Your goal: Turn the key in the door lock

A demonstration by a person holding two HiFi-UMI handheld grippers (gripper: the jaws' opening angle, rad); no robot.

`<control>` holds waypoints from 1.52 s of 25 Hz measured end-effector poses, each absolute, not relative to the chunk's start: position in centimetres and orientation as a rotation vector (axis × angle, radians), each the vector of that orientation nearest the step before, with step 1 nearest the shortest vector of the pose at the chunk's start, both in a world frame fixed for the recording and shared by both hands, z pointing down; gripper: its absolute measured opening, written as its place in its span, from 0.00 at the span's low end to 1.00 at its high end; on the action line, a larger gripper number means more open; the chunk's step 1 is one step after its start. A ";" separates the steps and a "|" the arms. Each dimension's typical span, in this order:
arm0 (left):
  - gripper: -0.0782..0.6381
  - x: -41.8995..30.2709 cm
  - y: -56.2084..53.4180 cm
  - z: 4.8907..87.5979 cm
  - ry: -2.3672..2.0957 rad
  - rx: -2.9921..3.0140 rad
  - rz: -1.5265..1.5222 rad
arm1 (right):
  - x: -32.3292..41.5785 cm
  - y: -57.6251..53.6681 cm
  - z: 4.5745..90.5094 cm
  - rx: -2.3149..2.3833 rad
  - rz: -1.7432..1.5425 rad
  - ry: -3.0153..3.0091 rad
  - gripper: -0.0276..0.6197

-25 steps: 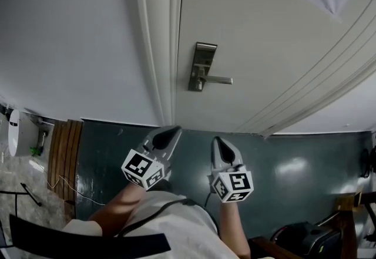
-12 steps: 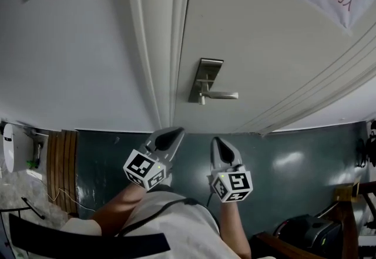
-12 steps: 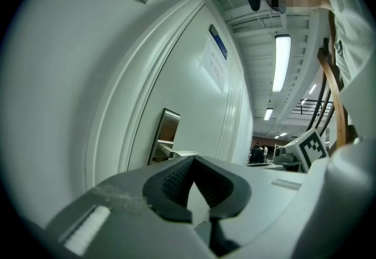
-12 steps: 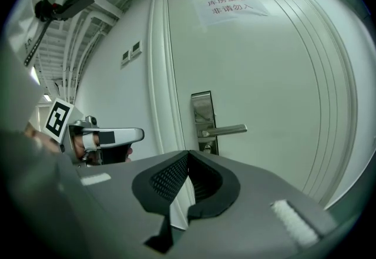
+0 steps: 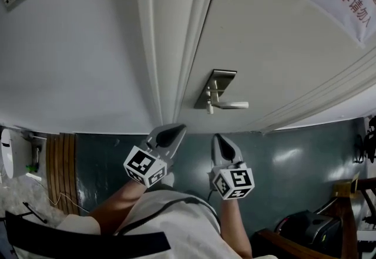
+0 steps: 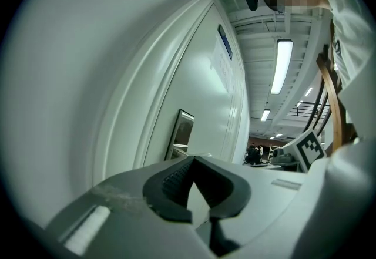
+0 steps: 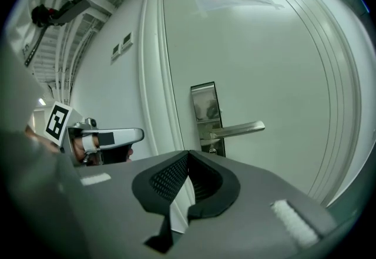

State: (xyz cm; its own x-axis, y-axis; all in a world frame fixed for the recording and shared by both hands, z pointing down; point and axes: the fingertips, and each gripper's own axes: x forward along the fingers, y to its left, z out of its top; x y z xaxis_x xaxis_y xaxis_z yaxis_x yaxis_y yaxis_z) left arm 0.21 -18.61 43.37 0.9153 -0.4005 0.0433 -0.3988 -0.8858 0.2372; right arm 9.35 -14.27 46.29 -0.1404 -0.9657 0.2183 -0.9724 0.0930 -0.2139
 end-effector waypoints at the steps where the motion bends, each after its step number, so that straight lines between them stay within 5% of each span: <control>1: 0.12 0.0 -18.9 43.5 -0.602 2.832 -0.009 | 9.3 -14.5 46.5 2.052 0.506 -2.315 0.06; 30: 0.12 3.0 -19.0 43.0 -0.728 2.823 0.018 | 12.5 -18.9 51.4 2.024 1.006 -2.510 0.06; 38: 0.12 4.1 -18.9 43.3 -0.784 2.813 0.050 | 13.0 -20.7 52.9 1.938 1.176 -2.581 0.15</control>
State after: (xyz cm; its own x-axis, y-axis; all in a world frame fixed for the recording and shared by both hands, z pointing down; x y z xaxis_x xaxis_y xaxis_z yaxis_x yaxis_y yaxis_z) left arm 4.15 -18.91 43.28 0.8572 -0.5069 0.0910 -0.5143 -0.8335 0.2017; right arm 12.96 -20.68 52.86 -0.3343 -0.9288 0.1602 -0.7305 0.1479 -0.6667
